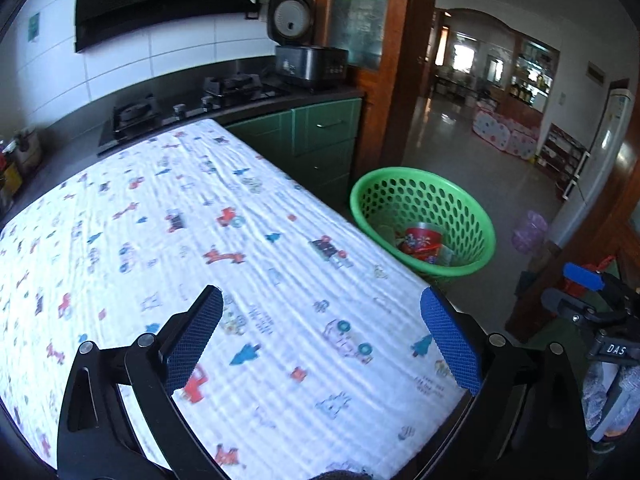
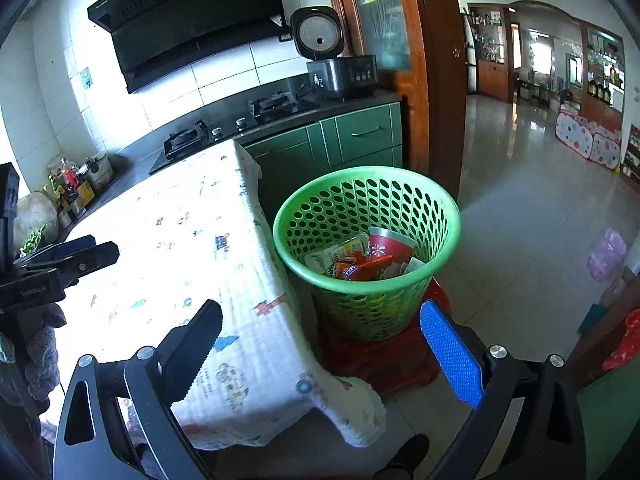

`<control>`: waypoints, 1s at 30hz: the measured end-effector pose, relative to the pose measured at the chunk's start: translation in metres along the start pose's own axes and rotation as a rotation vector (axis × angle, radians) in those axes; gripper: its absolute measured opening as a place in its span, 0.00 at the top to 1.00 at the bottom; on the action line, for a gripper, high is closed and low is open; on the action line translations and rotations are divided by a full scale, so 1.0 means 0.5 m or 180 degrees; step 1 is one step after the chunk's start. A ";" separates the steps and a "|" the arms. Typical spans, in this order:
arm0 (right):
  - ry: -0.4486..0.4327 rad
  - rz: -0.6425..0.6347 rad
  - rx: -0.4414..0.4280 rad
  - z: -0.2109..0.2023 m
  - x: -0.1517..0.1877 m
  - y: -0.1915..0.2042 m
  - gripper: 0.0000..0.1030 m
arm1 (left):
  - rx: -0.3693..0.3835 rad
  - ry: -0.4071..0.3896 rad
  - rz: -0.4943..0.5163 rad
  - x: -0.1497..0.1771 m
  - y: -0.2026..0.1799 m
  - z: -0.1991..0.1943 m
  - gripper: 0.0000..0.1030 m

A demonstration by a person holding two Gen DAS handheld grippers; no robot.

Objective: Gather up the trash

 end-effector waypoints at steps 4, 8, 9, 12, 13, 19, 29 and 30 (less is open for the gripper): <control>-0.0057 -0.0097 0.0053 -0.021 0.011 0.033 0.07 | -0.0135 -0.0120 -0.0066 0.022 0.027 -0.041 0.05; -0.0107 -0.0152 0.0085 -0.040 0.021 0.058 0.07 | -0.0243 -0.0226 -0.0167 0.042 0.047 -0.077 0.05; -0.0109 -0.0156 0.0089 -0.044 0.024 0.064 0.07 | -0.0258 -0.0258 -0.0201 0.049 0.053 -0.086 0.05; -0.0120 -0.0177 0.0097 -0.054 0.031 0.076 0.07 | -0.0379 -0.0340 -0.0204 0.062 0.066 -0.107 0.05; -0.0129 -0.0185 0.0108 -0.057 0.032 0.078 0.07 | -0.0425 -0.0367 -0.0186 0.066 0.069 -0.114 0.05; -0.0170 -0.0179 0.0102 -0.065 0.043 0.091 0.07 | -0.0649 -0.0481 -0.0160 0.087 0.077 -0.148 0.05; -0.0285 -0.0303 0.0286 -0.077 0.048 0.102 0.07 | -0.0873 -0.0547 -0.0182 0.093 0.082 -0.166 0.05; -0.0290 -0.0296 0.0281 -0.078 0.048 0.101 0.07 | -0.0882 -0.0548 -0.0181 0.090 0.078 -0.166 0.05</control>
Point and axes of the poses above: each gripper's, at about its wrist camera, not at the fingertips, and z roughly the way its jaws point, y to its left, x to its underside, the point moved 5 cm from there along z, roughly the way its jaws point, and after that the axes turned 3 degrees about -y, right-handed, at the moved point
